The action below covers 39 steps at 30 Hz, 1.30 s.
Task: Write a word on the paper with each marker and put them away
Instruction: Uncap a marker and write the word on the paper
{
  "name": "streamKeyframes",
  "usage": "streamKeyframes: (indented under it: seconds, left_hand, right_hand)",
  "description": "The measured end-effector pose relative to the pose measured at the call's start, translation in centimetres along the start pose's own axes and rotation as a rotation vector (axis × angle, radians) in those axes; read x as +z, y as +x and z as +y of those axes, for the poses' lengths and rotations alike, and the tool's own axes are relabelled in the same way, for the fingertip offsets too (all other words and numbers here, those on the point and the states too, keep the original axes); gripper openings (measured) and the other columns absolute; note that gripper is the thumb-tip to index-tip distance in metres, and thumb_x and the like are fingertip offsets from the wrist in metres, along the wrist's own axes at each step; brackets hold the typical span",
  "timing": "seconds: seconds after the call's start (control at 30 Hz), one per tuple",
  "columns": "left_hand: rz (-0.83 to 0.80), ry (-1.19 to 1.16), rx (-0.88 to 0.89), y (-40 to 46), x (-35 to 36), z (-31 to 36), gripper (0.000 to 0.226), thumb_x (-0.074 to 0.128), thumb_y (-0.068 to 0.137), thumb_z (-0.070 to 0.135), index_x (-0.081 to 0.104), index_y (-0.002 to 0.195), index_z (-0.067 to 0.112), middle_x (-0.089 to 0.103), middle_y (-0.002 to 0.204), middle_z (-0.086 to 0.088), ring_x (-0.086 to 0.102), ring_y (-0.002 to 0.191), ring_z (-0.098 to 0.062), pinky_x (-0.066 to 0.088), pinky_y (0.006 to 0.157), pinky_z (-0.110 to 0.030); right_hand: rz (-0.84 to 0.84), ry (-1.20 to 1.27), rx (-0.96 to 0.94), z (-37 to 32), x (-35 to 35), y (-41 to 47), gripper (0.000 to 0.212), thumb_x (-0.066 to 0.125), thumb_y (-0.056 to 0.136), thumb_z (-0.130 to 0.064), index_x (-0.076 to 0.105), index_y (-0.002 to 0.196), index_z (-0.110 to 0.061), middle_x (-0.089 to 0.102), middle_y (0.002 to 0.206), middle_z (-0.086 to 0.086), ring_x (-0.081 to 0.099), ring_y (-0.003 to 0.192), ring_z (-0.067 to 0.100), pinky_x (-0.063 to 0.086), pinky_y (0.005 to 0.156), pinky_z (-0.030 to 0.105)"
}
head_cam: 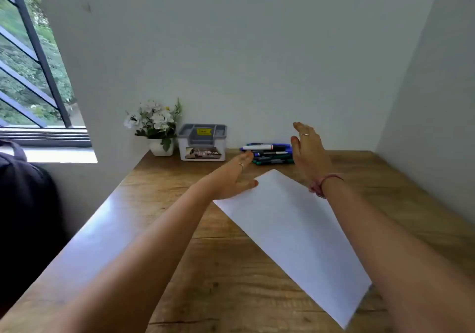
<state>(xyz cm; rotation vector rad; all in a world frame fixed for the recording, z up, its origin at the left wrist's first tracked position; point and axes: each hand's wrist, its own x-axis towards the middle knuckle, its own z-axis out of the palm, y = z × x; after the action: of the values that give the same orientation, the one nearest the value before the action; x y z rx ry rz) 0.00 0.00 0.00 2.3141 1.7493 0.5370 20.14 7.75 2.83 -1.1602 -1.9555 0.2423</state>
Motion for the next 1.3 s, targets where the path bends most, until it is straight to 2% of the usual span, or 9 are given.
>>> streamKeyframes:
  seconds: [0.1, 0.23, 0.43, 0.6, 0.9, 1.0, 1.07, 1.13, 1.3]
  left_hand:
    - [-0.120, 0.026, -0.023, -0.8, 0.8, -0.4, 0.072, 0.047, 0.092, 0.049, 0.016, 0.149, 0.021, 0.015, 0.157, 0.002, 0.018, 0.143, -0.016, 0.017, 0.115, -0.032]
    - [-0.167, -0.002, -0.047, -1.5, 1.4, -1.3, 0.073, 0.048, 0.088, 0.056, 0.019, 0.149, 0.027, 0.020, 0.155, 0.006, 0.023, 0.141, -0.015, 0.018, 0.115, -0.033]
    - [-0.152, 0.125, -0.003, -2.1, 2.2, -2.1, 0.067, 0.036, 0.089, 0.063, 0.026, 0.146, 0.029, 0.024, 0.154, 0.006, 0.022, 0.141, -0.013, 0.010, 0.117, -0.048]
    - [-0.128, 0.126, -0.041, -2.3, 2.6, -1.2, 0.068, 0.036, 0.088, 0.064, 0.032, 0.144, 0.026, 0.031, 0.150, 0.007, 0.023, 0.139, -0.011, 0.004, 0.116, -0.054]
    - [-0.163, 0.239, 0.040, -3.0, 2.1, 1.0, 0.072, 0.032, 0.088, 0.064, 0.033, 0.144, 0.019, 0.034, 0.141, 0.000, 0.029, 0.134, -0.018, -0.003, 0.116, -0.045]
    - [-0.195, 0.221, 0.014, -3.2, 2.2, 1.4, 0.076, 0.031, 0.086, 0.068, 0.031, 0.145, 0.020, 0.034, 0.135, -0.001, 0.026, 0.136, -0.027, 0.018, 0.116, -0.047]
    - [-0.184, 0.205, 0.008, -3.3, 2.5, 1.4, 0.079, 0.032, 0.085, 0.069, 0.031, 0.145, 0.019, 0.034, 0.131, -0.001, 0.028, 0.132, -0.027, 0.037, 0.106, -0.045]
    - [-0.137, 0.187, 0.028, -3.5, 2.9, 1.4, 0.080, 0.033, 0.085, 0.069, 0.029, 0.145, 0.016, 0.032, 0.130, 0.000, 0.033, 0.127, -0.022, 0.042, 0.101, -0.042]
    - [-0.102, 0.293, 0.094, -3.7, 3.4, 2.4, 0.072, 0.025, 0.091, 0.064, 0.020, 0.148, 0.020, 0.026, 0.150, -0.002, 0.024, 0.137, -0.021, 0.008, 0.118, -0.043]
  right_hand:
    - [-0.097, -0.053, 0.037, 0.9, -0.2, -1.0, 0.038, 0.035, 0.098, -0.012, 0.045, 0.133, -0.005, 0.048, 0.136, 0.013, 0.047, 0.124, 0.027, 0.035, 0.105, 0.033]
    - [-0.215, -0.150, 0.082, 2.4, 0.1, -0.8, 0.029, 0.040, 0.098, -0.020, 0.058, 0.121, -0.016, 0.059, 0.122, 0.009, 0.057, 0.105, 0.024, 0.045, 0.094, 0.034]
    - [-0.329, -0.281, 0.080, 4.3, 1.4, 1.4, 0.034, 0.039, 0.097, -0.010, 0.055, 0.127, -0.012, 0.055, 0.130, 0.013, 0.054, 0.114, 0.030, 0.041, 0.099, 0.038]
    - [-0.409, -0.493, 0.000, 4.9, 2.5, 3.0, 0.033, 0.043, 0.097, -0.020, 0.054, 0.129, -0.022, 0.057, 0.128, 0.010, 0.055, 0.111, 0.029, 0.042, 0.098, 0.040]
    - [-0.507, -0.734, -0.037, 5.4, 3.5, 4.7, 0.033, 0.040, 0.097, -0.026, 0.050, 0.129, -0.029, 0.056, 0.125, 0.007, 0.055, 0.109, 0.027, 0.042, 0.096, 0.043]
    - [-0.521, -0.806, -0.071, 5.5, 3.9, 4.8, 0.032, 0.040, 0.097, -0.032, 0.050, 0.128, -0.030, 0.049, 0.126, 0.007, 0.051, 0.111, 0.026, 0.036, 0.097, 0.043]
    - [-0.520, -0.806, -0.081, 5.6, 4.1, 4.9, 0.031, 0.040, 0.097, -0.034, 0.052, 0.125, -0.029, 0.047, 0.127, 0.006, 0.049, 0.112, 0.026, 0.035, 0.098, 0.044]
    - [-0.522, -0.793, -0.100, 5.6, 4.3, 5.0, 0.028, 0.040, 0.097, -0.033, 0.053, 0.121, -0.026, 0.050, 0.126, 0.005, 0.049, 0.112, 0.025, 0.035, 0.097, 0.044]
    - [-0.505, -0.784, -0.267, 5.6, 4.2, 4.3, 0.029, 0.036, 0.100, -0.028, 0.052, 0.123, -0.021, 0.054, 0.124, 0.004, 0.051, 0.111, 0.023, 0.036, 0.093, 0.037]
